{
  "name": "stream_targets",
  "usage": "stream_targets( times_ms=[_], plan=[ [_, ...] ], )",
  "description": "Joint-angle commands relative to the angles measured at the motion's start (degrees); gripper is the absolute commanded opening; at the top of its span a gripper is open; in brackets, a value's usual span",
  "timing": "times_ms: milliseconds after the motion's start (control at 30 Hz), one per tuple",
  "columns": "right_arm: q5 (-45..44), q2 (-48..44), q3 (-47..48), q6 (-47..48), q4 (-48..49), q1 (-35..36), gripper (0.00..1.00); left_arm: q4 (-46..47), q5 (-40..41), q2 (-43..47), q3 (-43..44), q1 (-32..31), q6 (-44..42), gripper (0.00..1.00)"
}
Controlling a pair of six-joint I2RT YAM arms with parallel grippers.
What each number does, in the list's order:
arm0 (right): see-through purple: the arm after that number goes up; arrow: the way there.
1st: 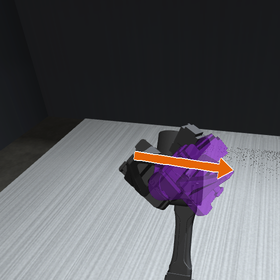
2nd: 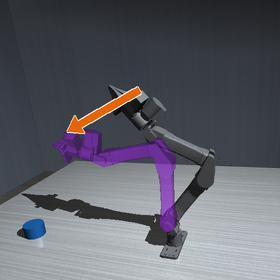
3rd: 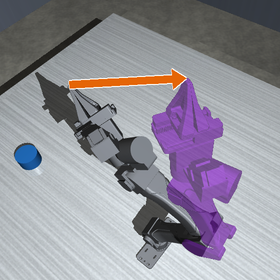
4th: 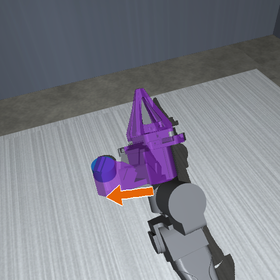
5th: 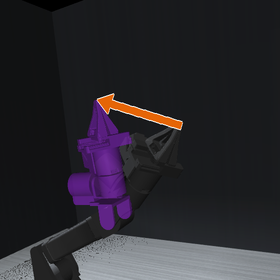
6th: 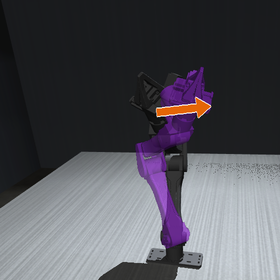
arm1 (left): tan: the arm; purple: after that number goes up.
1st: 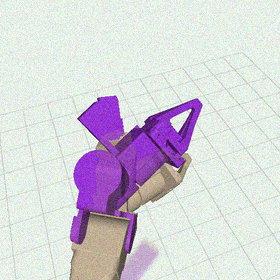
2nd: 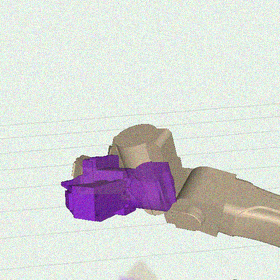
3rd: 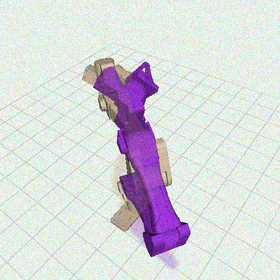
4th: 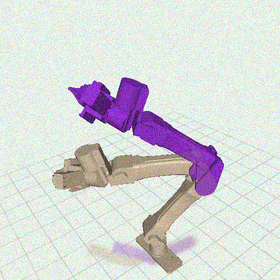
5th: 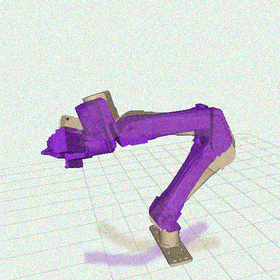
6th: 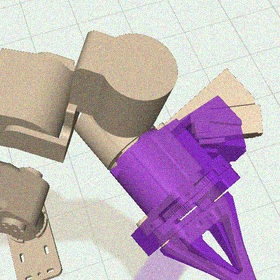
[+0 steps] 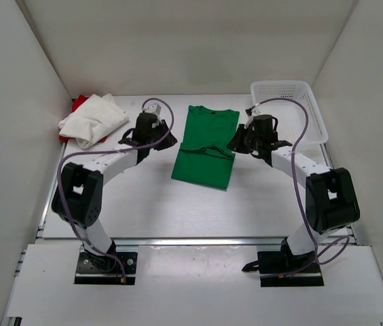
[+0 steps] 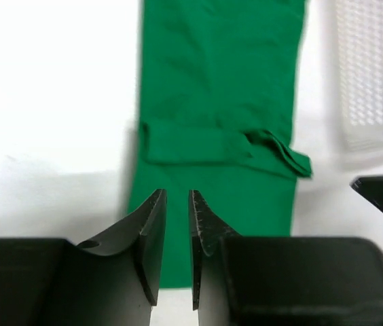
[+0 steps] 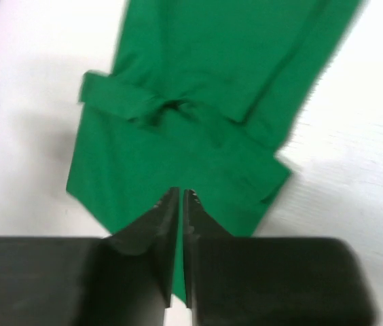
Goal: Fold and stack the t-shirts
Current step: Fold the folded rectangular tshirt in 1/3 of the way
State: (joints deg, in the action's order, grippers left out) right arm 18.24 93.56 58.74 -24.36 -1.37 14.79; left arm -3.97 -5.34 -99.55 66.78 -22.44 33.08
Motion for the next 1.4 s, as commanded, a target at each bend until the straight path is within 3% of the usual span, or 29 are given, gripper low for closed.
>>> stream_targets(
  times_ms=[0, 167, 333, 767, 1033, 1300, 1367],
  plan=[
    [-2.5, -2.1, -2.5, 1.9, 2.8, 3.3, 0.0, 9.0, -2.4, 2.5, -8.9, -4.1, 3.7, 0.3],
    [2.0, 1.4, -2.3, 3.2, 5.0, 7.5, 0.0, 10.6, -4.8, -2.9, -12.7, -4.7, 4.6, 0.26],
    [2.9, 7.4, 2.9, 4.0, 4.4, 11.8, 0.0, 14.7, -4.9, -2.4, -19.4, -3.8, 5.6, 0.26],
    [1.2, 17.7, 8.5, 3.2, 4.9, 16.3, 0.0, 22.3, -6.8, 9.6, -39.7, -6.0, 9.4, 0.24],
    [-1.6, 20.3, 9.8, 3.2, 7.3, 16.6, 0.01, 21.7, -7.2, 14.9, -41.8, -4.7, 8.8, 0.25],
    [-1.3, 26.9, 29.0, 1.9, 2.1, 11.5, 0.0, 20.0, -6.7, 17.0, -42.5, -5.7, 8.1, 0.25],
    [-1.7, 24.7, 27.4, 2.7, 1.9, 11.8, 0.0, 18.9, -6.9, 19.2, -42.4, -4.9, 7.3, 0.26]
  ],
)
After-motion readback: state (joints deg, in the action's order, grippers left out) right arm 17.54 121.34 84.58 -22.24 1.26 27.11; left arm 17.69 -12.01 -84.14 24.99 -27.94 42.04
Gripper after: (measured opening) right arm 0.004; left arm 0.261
